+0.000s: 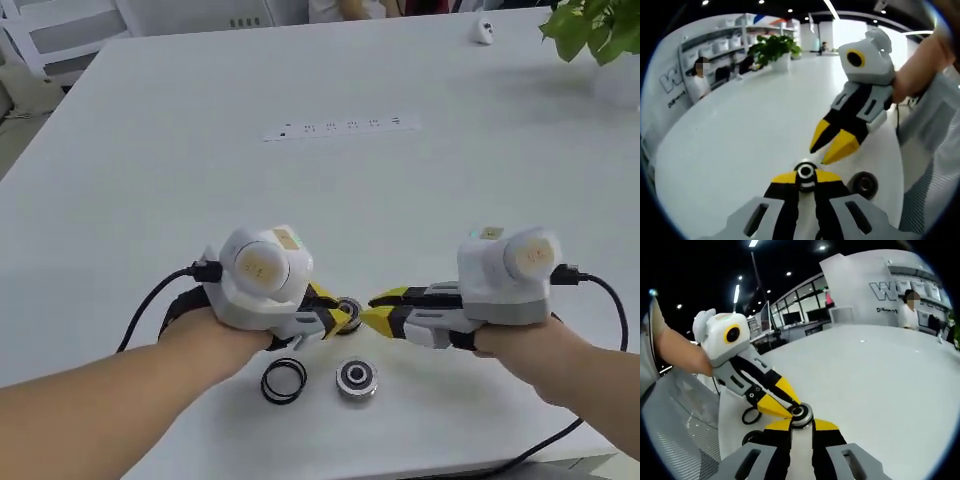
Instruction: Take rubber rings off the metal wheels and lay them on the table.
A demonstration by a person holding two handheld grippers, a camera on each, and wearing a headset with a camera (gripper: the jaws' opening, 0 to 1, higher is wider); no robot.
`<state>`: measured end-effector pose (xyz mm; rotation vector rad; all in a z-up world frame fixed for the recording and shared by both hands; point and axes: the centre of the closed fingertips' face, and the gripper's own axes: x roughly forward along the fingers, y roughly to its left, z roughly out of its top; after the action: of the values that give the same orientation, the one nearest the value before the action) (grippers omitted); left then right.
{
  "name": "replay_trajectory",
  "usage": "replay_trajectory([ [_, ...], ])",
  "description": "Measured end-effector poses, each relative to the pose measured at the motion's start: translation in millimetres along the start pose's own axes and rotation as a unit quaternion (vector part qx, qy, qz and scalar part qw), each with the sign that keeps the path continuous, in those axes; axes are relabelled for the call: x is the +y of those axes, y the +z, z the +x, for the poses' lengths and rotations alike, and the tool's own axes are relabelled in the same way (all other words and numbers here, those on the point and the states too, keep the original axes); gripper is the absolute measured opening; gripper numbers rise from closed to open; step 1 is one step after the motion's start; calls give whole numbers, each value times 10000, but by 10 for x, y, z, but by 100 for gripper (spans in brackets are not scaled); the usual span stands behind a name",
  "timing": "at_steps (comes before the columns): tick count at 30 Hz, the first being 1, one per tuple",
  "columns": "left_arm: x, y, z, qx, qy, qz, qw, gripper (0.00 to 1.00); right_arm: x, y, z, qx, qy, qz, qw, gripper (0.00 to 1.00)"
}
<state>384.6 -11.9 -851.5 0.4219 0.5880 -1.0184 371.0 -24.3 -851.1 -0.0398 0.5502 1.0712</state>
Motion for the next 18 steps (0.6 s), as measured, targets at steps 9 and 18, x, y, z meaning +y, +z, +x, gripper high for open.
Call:
replay_trajectory([
  [9, -3, -2, -4, -3, -25, 0, 10000, 10, 28, -46, 173, 204, -81, -508, 9985, 30],
  [18, -6, -2, -8, -13, -29, -17, 10000, 10, -5, -38, 281, 241, -151, -601, 9978, 28],
])
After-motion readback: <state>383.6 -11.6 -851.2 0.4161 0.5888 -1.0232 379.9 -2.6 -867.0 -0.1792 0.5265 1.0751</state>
